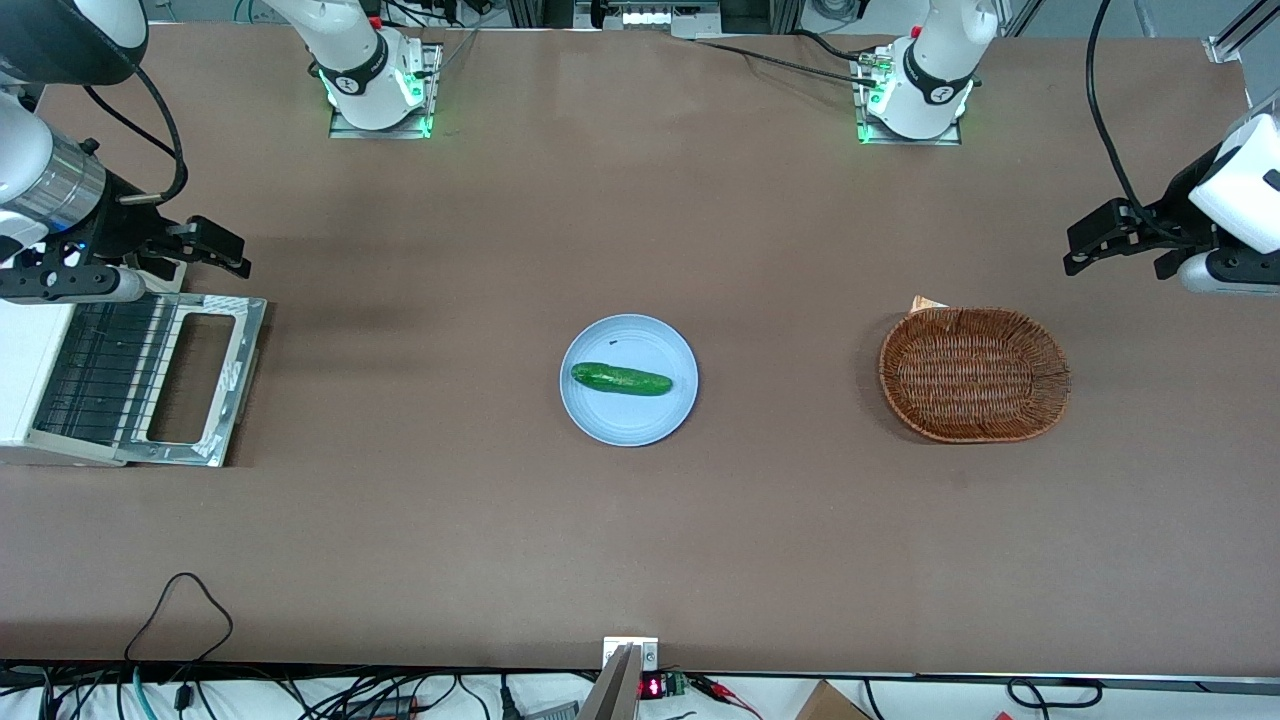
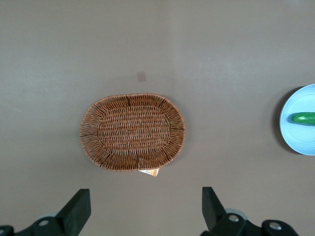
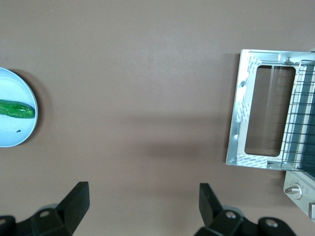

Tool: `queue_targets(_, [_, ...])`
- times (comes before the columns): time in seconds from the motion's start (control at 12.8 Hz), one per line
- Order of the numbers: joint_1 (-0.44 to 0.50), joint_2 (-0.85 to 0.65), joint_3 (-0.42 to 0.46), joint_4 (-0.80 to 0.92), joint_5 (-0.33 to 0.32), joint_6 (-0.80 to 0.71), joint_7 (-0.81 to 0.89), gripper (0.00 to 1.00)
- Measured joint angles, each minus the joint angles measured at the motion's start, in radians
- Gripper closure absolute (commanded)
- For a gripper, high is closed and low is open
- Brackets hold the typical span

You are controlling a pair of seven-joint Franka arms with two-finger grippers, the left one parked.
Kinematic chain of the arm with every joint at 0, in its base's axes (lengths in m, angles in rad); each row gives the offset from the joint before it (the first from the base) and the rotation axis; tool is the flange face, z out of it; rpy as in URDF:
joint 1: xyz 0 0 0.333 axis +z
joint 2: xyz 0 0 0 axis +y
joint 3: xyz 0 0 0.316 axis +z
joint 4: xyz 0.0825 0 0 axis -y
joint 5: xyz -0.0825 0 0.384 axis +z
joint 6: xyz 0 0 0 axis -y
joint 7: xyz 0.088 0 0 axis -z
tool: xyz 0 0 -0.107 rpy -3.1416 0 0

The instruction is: Open oven door with right arm only

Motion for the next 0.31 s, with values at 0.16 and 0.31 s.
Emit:
queue_targets(0.16, [-0.001, 0.0, 0.0, 0.0, -0.002, -0.004, 0.0, 0.01])
queue_targets(0.31, [-0.002, 0.0, 0.0, 0.0, -0.002, -0.005, 0.0, 0.01])
